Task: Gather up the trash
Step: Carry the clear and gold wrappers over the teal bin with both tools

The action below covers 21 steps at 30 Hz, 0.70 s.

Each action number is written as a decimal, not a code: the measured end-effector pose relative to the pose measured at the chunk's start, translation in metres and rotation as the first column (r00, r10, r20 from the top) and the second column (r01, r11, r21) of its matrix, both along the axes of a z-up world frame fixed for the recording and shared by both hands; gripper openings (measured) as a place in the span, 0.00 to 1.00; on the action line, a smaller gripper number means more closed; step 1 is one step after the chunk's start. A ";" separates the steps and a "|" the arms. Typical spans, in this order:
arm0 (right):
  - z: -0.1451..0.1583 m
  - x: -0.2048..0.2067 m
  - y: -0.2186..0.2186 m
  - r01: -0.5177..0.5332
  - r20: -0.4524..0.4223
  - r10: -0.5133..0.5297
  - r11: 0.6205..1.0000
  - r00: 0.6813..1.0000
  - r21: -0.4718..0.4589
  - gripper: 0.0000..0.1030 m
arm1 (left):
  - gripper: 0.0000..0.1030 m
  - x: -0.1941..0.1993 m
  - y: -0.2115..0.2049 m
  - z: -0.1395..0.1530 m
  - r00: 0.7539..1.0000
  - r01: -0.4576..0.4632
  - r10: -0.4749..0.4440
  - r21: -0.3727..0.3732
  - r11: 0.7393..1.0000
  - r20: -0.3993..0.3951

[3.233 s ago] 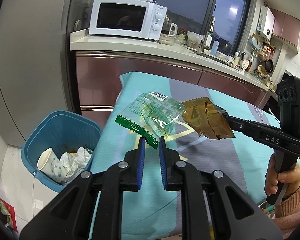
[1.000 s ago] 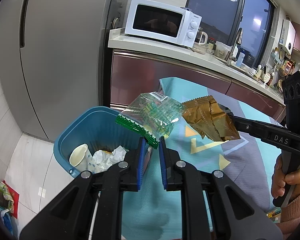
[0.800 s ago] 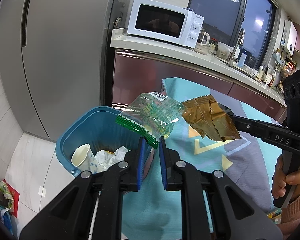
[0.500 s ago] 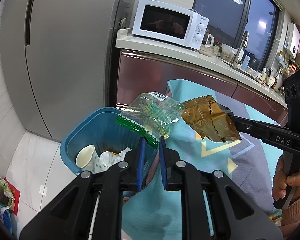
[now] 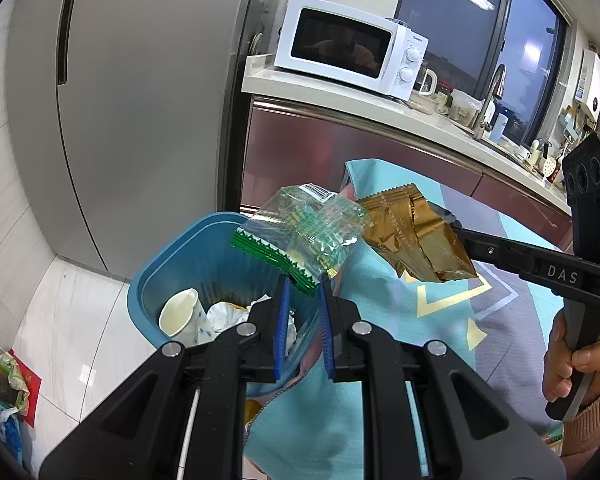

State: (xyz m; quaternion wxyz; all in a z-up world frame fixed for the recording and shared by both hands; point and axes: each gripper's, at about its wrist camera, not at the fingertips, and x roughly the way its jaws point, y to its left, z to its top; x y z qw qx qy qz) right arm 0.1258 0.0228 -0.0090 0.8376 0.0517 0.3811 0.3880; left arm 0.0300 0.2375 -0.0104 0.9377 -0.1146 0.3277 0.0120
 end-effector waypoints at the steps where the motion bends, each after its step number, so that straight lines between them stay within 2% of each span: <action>1: 0.000 0.000 0.001 -0.001 -0.002 0.001 1.000 1.000 0.001 0.01 | 0.14 0.000 0.001 0.000 1.000 -0.002 0.002 0.000 1.000 0.000; 21: -0.008 0.018 0.030 -0.026 -0.041 0.026 1.000 0.999 -0.004 0.01 | 0.14 0.008 0.015 -0.014 0.999 -0.040 0.039 -0.013 0.999 -0.032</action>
